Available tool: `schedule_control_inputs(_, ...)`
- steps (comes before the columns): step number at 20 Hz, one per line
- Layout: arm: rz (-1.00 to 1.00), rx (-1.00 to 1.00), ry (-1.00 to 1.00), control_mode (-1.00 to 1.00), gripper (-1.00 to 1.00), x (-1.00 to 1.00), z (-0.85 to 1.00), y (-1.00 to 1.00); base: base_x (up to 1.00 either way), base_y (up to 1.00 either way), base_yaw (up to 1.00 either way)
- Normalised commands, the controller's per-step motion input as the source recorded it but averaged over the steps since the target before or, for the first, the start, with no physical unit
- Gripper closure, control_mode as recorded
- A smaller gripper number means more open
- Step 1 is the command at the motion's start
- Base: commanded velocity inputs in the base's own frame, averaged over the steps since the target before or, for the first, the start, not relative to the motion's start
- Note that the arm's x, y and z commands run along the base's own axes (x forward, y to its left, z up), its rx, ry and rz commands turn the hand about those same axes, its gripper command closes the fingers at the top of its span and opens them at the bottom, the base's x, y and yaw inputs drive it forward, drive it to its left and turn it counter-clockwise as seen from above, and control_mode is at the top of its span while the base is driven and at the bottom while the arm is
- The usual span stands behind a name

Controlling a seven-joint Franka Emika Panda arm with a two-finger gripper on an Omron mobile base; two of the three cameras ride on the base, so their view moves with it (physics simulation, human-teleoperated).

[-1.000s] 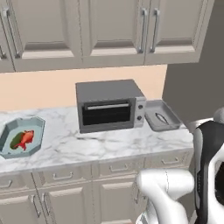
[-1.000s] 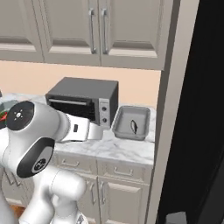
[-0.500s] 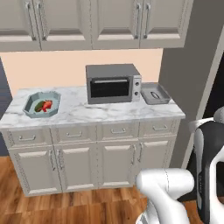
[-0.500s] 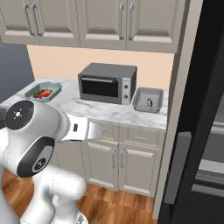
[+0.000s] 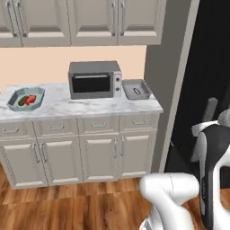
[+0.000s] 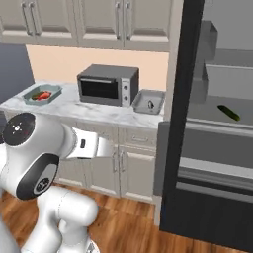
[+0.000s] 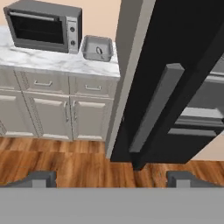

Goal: Place one cucumber and one fish in each tupperware on the nearby counter, to pack two identical lunches.

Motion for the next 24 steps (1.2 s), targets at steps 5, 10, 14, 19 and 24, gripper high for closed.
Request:
schedule_control_inputs(5, 0.0, 0.0, 0.0, 1.0, -1.0, 0.0, 0.0, 0.0, 0.0, -1.0, -0.07)
schedule_control_inputs(10, 0.0, 0.0, 0.0, 1.0, -1.0, 0.0, 0.0, 0.0, 0.0, -1.0, -0.11)
schedule_control_inputs(14, 0.0, 0.0, 0.0, 1.0, -1.0, 0.0, 0.0, 0.0, 0.04, -0.85, -0.1)
schedule_control_inputs(19, 0.0, 0.0, 0.0, 1.0, -1.0, 0.0, 0.0, 0.0, 0.36, 0.06, -0.02)
schedule_control_inputs(24, 0.0, 0.0, 0.0, 1.0, -1.0, 0.0, 0.0, 0.0, 0.31, 0.02, -0.01)
